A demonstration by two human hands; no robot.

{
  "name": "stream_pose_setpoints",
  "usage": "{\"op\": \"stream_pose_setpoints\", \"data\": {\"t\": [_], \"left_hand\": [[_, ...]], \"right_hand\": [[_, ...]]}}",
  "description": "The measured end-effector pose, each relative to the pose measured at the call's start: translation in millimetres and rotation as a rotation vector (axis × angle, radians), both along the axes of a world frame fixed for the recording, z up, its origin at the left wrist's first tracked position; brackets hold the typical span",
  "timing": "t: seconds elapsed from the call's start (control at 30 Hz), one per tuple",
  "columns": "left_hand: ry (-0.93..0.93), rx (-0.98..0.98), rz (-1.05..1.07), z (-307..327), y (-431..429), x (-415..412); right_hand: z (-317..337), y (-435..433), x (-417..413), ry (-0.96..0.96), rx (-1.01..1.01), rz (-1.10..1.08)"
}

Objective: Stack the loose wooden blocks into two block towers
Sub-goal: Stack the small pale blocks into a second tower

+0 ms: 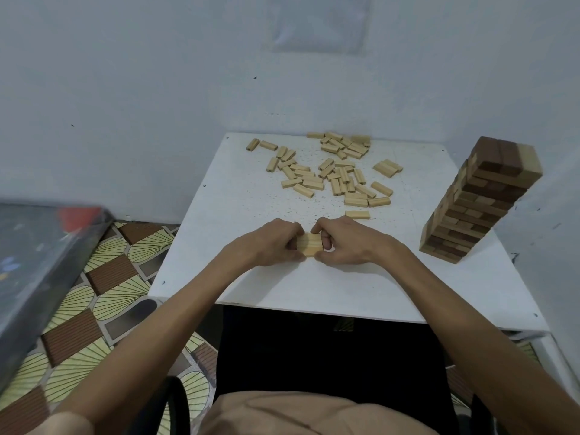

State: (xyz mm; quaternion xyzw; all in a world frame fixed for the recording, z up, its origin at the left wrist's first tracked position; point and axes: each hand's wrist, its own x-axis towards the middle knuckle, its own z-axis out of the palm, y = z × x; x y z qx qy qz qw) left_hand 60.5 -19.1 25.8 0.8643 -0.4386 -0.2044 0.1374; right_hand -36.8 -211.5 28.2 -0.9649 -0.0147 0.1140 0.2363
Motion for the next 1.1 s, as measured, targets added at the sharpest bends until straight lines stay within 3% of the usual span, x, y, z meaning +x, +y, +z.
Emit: {"op": "stream_pose_setpoints", "data": {"t": [0.4,0.63,0.9,1.1], "left_hand": [[-0.056,-0.399,0.005,-24.6,28.0,-0.3],[-0.067,-0.451,-0.018,-28.8,28.4,-0.5],[-0.071,-0.484,-0.013,-30.0,25.2,1.9],[-0.056,-0.510,0.012,-32.7,24.8,1.2]], "right_hand": [[0.5,3.5,-3.7,0.007,0.008,-0.001],[-5.5,1.8,-7.0,-0.073,-0.012,0.002],[-23.4,-3.3,-20.1,-0.272,0.142,-0.032],[-25.4,-3.8,-20.8,-0.306,0.136,0.022]]}}
